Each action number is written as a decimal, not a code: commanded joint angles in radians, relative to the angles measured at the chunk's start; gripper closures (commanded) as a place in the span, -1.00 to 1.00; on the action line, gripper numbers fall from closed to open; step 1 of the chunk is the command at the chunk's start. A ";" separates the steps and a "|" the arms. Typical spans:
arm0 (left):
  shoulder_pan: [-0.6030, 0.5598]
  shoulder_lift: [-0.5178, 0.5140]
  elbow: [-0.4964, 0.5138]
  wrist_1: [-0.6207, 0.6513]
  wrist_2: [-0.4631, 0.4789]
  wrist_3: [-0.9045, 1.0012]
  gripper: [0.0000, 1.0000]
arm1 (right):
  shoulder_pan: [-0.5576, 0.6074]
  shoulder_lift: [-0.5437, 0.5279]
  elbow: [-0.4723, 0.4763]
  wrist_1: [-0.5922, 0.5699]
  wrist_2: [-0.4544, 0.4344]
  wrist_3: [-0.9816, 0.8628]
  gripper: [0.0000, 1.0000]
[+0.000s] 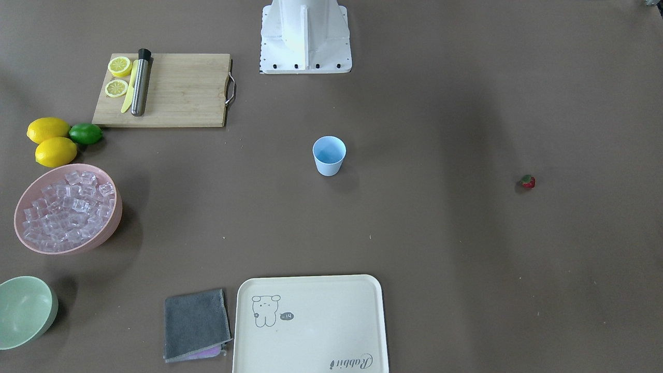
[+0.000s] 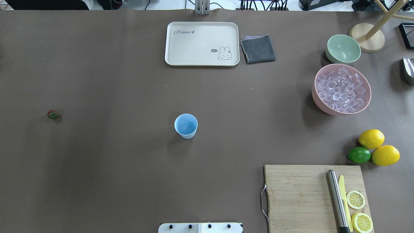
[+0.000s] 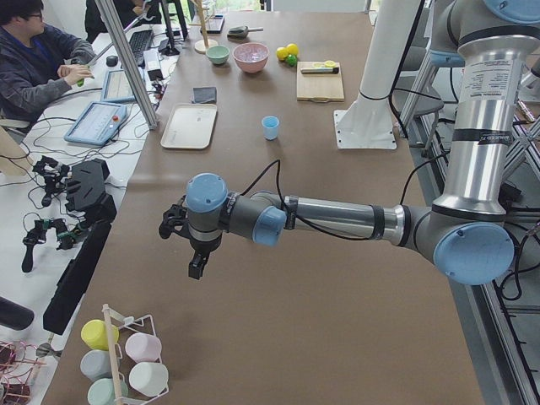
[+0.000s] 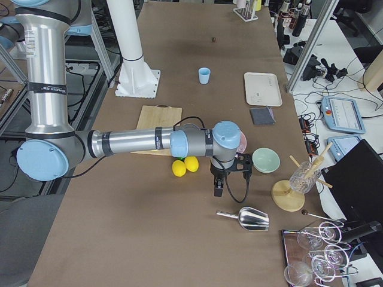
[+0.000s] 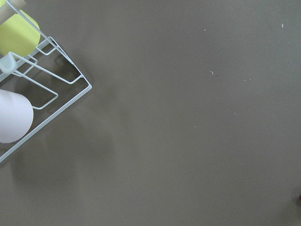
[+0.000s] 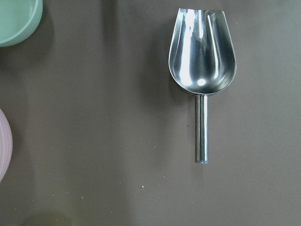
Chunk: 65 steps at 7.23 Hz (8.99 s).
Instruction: Put ice and strawberries in cup
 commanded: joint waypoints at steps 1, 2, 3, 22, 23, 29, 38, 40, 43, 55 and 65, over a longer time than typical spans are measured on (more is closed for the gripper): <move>0.000 -0.002 0.001 -0.001 0.000 0.001 -0.95 | 0.001 0.004 -0.001 0.002 0.000 0.002 -0.99; 0.000 -0.003 0.003 -0.001 0.000 0.000 -0.95 | 0.001 0.006 -0.001 0.002 0.002 0.002 -0.99; 0.000 -0.005 0.006 -0.001 0.002 0.000 -0.95 | 0.001 0.007 -0.001 0.002 0.002 0.002 -0.99; 0.002 -0.003 0.029 -0.001 0.003 -0.002 -0.95 | 0.001 0.010 0.016 0.003 0.005 0.051 -0.99; 0.002 -0.005 0.029 -0.001 0.003 -0.002 -0.95 | 0.001 0.016 0.018 0.003 0.014 0.054 -0.99; 0.025 -0.012 0.032 -0.001 0.003 0.000 -0.95 | -0.175 0.157 0.025 0.005 -0.029 0.103 -0.99; 0.025 -0.012 0.036 -0.001 0.003 0.000 -0.95 | -0.492 0.275 0.022 0.005 -0.230 0.403 -0.99; 0.028 -0.015 0.053 -0.042 0.003 -0.002 -0.95 | -0.530 0.288 0.016 0.005 -0.271 0.413 -0.98; 0.037 -0.017 0.081 -0.081 0.003 -0.002 -0.95 | -0.558 0.291 -0.007 0.005 -0.321 0.416 -0.94; 0.051 -0.018 0.082 -0.083 0.003 -0.002 -0.95 | -0.611 0.286 -0.050 0.005 -0.364 0.437 0.32; 0.051 -0.018 0.082 -0.084 0.003 -0.002 -0.95 | -0.449 0.408 0.123 0.005 -0.145 0.487 1.00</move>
